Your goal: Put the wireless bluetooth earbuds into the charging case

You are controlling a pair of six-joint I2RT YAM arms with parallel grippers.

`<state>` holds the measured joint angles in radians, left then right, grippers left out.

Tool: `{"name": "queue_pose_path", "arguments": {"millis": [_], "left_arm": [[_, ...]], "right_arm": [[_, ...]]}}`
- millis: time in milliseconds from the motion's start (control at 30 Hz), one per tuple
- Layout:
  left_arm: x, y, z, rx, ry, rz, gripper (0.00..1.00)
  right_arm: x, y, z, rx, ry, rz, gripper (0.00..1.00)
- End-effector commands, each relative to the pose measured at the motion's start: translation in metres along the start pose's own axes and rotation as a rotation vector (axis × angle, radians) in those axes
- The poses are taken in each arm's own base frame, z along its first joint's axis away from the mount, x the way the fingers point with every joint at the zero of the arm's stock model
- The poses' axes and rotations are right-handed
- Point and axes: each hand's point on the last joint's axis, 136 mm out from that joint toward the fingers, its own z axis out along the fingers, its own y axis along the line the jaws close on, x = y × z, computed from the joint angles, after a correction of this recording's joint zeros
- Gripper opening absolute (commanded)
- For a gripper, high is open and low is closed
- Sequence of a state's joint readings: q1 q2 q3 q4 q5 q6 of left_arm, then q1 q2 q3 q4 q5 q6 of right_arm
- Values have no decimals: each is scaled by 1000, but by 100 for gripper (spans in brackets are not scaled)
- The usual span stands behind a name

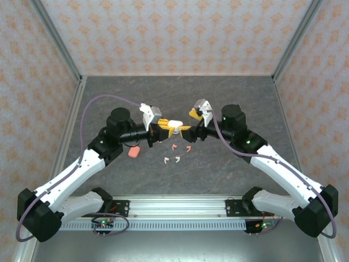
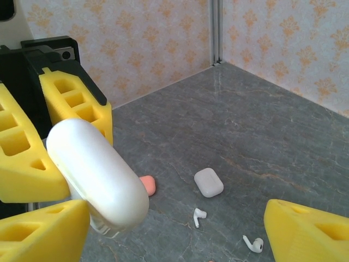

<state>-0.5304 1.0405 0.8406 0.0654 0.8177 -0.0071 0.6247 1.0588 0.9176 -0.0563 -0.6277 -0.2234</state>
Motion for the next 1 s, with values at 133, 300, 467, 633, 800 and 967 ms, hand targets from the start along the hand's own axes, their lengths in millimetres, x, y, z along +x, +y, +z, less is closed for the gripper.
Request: {"name": "queue_pose_path", "arguments": {"millis": [133, 300, 467, 633, 800, 967], "left_arm": [[-5, -7, -2, 19, -19, 61, 0], [-3, -7, -1, 22, -13, 60, 0], [-3, -7, 0, 23, -10, 60, 0], [-1, -5, 0, 9, -5, 61, 0], [0, 3, -2, -42, -8, 59, 0], [7, 12, -10, -123, -15, 61, 0]], "right_arm": [[-27, -14, -6, 60, -51, -5, 83], [-27, -21, -4, 81, -33, 8, 83], [-26, -23, 0, 76, -16, 22, 83], [-29, -21, -4, 71, -26, 18, 83], [-32, -19, -15, 94, -38, 24, 83], [-16, -33, -27, 203, 21, 108, 82]]}}
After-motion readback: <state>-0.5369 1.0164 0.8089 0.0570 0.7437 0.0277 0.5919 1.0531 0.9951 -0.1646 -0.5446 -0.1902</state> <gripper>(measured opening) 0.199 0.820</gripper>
